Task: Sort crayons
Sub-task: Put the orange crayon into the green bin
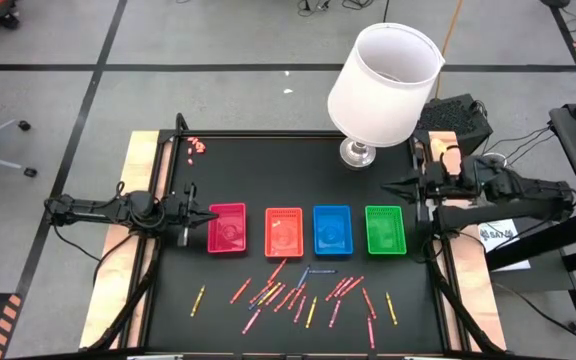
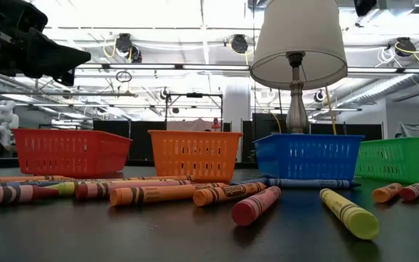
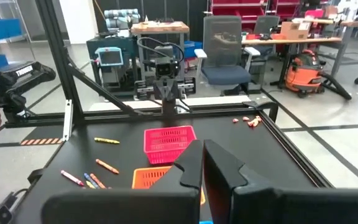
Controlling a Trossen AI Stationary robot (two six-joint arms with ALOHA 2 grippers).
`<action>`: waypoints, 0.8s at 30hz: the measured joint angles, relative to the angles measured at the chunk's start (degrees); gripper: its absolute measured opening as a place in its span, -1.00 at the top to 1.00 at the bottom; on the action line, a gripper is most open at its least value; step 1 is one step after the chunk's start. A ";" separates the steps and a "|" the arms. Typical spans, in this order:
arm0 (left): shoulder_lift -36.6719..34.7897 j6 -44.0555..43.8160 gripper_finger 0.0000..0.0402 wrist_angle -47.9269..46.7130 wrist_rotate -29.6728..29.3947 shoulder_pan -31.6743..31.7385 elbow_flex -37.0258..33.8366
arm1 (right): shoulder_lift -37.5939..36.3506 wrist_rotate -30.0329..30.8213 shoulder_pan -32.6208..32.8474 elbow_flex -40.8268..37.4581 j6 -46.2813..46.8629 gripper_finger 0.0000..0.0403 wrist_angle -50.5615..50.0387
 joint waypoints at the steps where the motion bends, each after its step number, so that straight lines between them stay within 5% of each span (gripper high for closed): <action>1: 0.01 0.00 0.97 -0.01 0.00 0.00 0.00 | 0.96 0.00 0.00 1.19 -0.01 1.00 -0.52; 10: 0.01 0.00 0.97 -0.02 0.00 0.00 -0.01 | 7.76 -0.02 0.00 11.15 -0.38 1.00 -9.69; 24: 0.01 -0.07 0.97 -0.14 -0.17 0.00 -0.01 | 12.64 -0.04 0.00 11.57 0.87 1.00 -17.54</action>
